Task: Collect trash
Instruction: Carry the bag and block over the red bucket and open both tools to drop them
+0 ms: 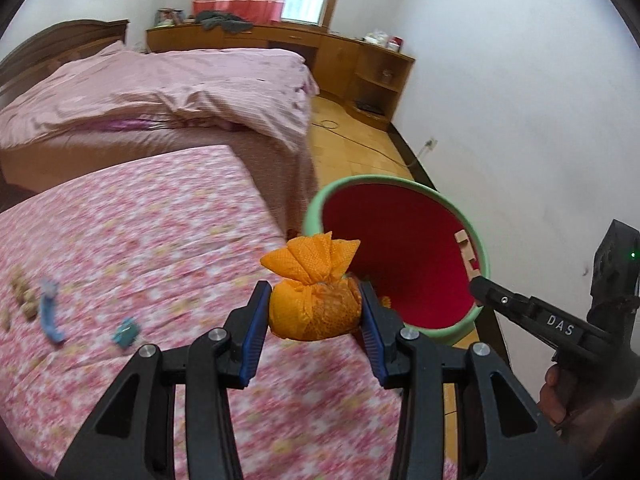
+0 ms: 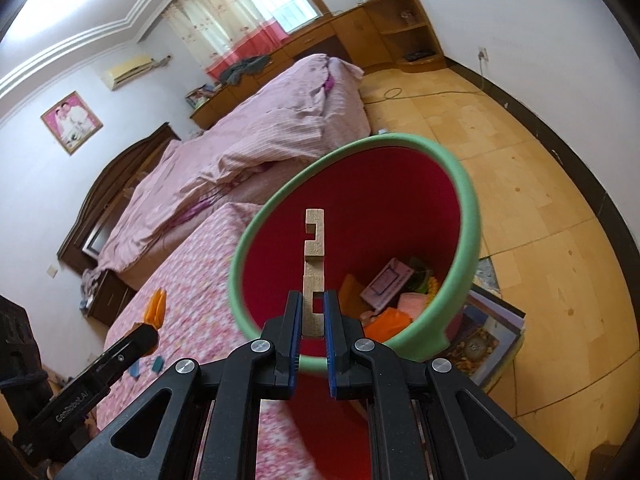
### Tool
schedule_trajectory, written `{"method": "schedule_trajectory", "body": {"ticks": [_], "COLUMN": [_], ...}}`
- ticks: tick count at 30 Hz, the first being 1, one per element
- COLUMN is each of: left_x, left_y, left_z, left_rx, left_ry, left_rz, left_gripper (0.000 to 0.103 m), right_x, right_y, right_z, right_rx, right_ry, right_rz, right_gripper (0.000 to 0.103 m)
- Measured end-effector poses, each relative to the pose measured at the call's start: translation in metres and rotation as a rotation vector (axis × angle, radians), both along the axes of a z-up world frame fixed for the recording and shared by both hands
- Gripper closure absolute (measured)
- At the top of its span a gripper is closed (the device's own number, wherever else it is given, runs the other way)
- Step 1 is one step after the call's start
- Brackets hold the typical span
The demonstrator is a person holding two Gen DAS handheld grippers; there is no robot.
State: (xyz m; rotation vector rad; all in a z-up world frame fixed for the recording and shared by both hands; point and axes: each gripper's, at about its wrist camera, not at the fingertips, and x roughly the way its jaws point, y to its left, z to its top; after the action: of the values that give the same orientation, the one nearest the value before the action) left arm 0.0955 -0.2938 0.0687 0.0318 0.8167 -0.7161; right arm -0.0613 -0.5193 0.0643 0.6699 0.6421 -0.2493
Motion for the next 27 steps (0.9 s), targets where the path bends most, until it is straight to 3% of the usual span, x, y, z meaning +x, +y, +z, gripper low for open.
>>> {"method": "schedule_trajectory", "body": {"ticks": [16, 27], "left_x": [0.011, 0.019], "left_y": [-0.07, -0.086], "left_z": [-0.019, -0.025], "left_rx": [0.045, 0.073], "left_ry": [0.022, 0.034], "left_rz": [-0.113, -0.113], "left_gripper": [0.058, 0.046], "right_x": [-0.005, -0.01], "right_y": [-0.031, -0.033], "right_z": [-0.013, -0.013], "right_rx": [0.027, 0.035], "right_ry": [0.004, -0.002], "right_rz": [-0.063, -0.063], "right_gripper": [0.09, 0.085]}}
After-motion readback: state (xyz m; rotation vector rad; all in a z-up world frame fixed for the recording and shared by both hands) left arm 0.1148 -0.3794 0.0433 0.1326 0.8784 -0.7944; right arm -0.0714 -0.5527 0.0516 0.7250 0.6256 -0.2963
